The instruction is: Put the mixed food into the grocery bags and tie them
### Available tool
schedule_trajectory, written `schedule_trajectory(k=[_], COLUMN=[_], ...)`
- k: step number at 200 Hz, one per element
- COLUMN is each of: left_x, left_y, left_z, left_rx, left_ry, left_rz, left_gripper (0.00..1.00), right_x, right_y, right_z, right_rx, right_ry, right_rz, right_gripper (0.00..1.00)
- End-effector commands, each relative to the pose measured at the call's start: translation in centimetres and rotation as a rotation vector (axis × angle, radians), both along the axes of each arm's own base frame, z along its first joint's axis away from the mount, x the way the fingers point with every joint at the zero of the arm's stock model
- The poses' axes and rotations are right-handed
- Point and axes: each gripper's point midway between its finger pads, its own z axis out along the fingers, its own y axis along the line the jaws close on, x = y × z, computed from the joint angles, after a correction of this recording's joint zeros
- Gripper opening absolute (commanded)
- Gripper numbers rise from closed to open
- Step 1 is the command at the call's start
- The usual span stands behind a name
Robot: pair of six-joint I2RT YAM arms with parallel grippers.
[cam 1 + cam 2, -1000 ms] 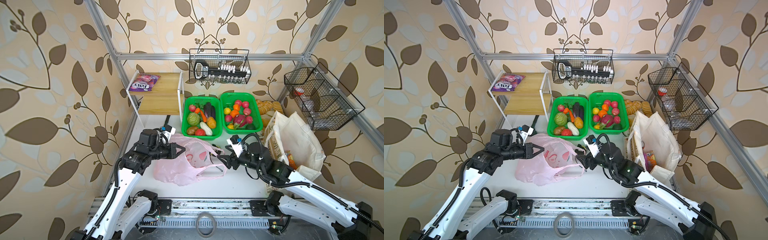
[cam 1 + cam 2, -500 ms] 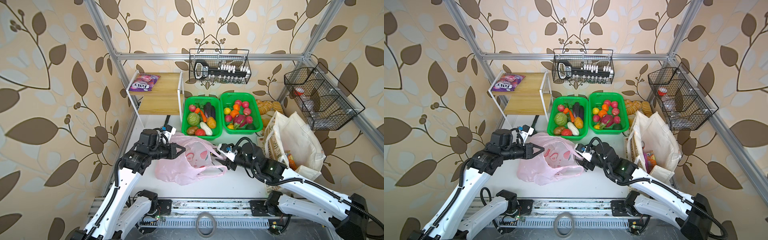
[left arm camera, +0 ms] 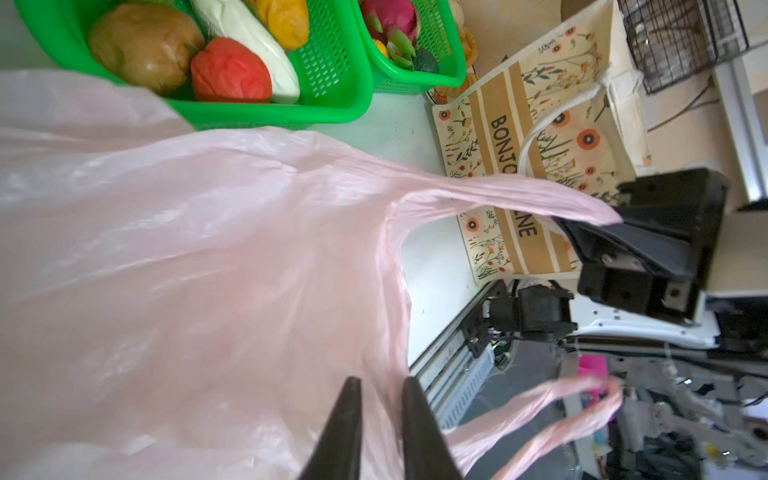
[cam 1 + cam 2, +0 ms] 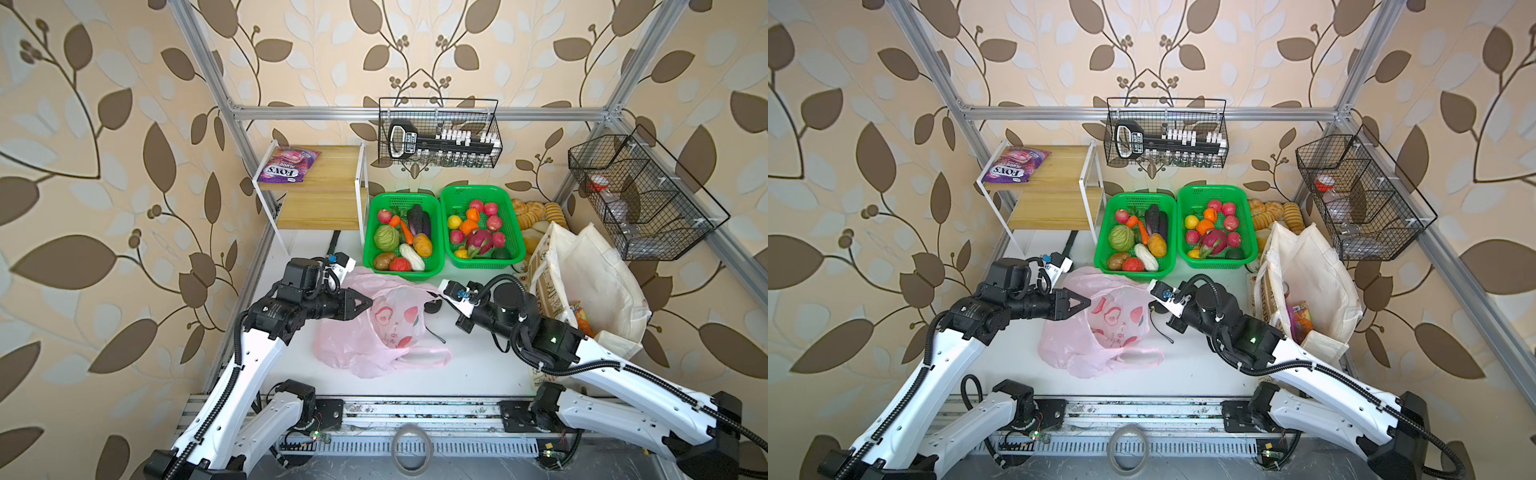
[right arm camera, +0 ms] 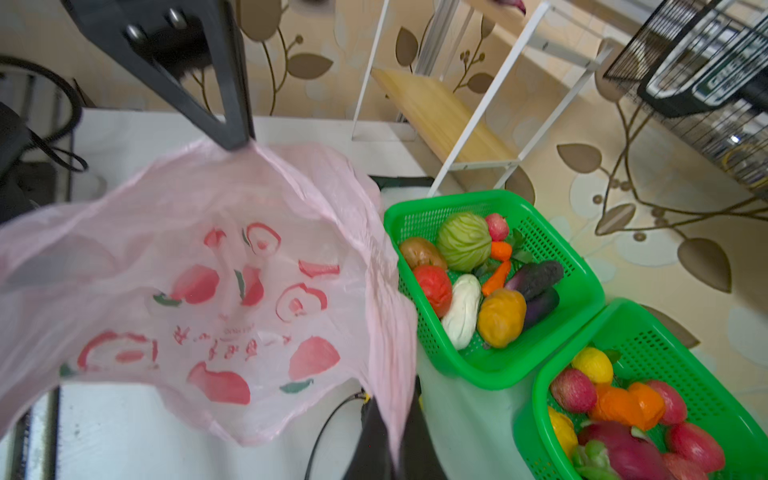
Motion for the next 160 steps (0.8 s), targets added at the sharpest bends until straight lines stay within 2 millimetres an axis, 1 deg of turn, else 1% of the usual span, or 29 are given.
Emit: schedule_trajectory(k=[1, 17, 26, 46, 50, 55, 70, 81, 91, 113, 120, 129, 140, 160], left_x=[0.6, 0.9, 0.8, 0.2, 0.1, -0.1, -0.4, -0.4, 0.1, 0.4, 0.3, 0.5, 0.6, 0.7], left_y=[0.4, 0.4, 0.0, -1.0, -1.2, -1.6, -2.6, -2.9, -2.4, -2.6, -3.2, -3.4, -4.1, -5.7], left_z=[0.7, 1.0, 1.3, 1.6, 1.7, 1.8, 2.0, 1.8, 1.1, -0.5, -0.7, -0.8, -0.7, -0.9], left_rx=[0.044, 0.061, 0.065, 0.115, 0.130, 0.149, 0.201, 0.238, 0.277, 0.292, 0.287, 0.297, 0.300, 0.313], left_ry=[-0.060, -0.082, -0.089, -0.117, -0.127, -0.142, -0.175, -0.182, -0.173, -0.126, -0.123, -0.127, -0.136, -0.127], left_rz=[-0.007, -0.010, -0.022, -0.058, -0.063, -0.068, -0.064, -0.024, 0.063, 0.167, 0.168, 0.209, 0.222, 0.232], left_gripper=[0.59, 0.73, 0.79, 0.87, 0.91, 0.93, 0.94, 0.95, 0.95, 0.93, 0.93, 0.93, 0.93, 0.93], right_x=[-1.8, -1.8, -1.7, -1.2, -1.0, -0.7, 0.1, 0.5, 1.1, 2.9, 3.5, 4.3, 5.2, 5.9], right_y=[1.2, 1.6, 1.8, 2.1, 2.1, 2.1, 2.1, 2.2, 2.1, 1.5, 1.1, 0.6, -0.1, -0.9], right_z=[2.5, 3.0, 3.5, 4.3, 4.4, 4.5, 4.6, 4.3, 4.1, 3.2, 2.9, 2.5, 2.2, 1.9], right_rx=[0.057, 0.067, 0.083, 0.112, 0.119, 0.127, 0.134, 0.132, 0.136, 0.164, 0.183, 0.212, 0.250, 0.296], right_ry=[0.042, 0.087, 0.112, 0.178, 0.190, 0.209, 0.260, 0.302, 0.336, 0.427, 0.462, 0.506, 0.551, 0.610], right_rz=[0.092, 0.081, 0.071, 0.038, 0.025, 0.002, -0.058, -0.088, -0.126, -0.238, -0.273, -0.314, -0.371, -0.427], right_gripper=[0.00, 0.00, 0.00, 0.00, 0.00, 0.00, 0.00, 0.00, 0.00, 0.00, 0.00, 0.00, 0.00, 0.00])
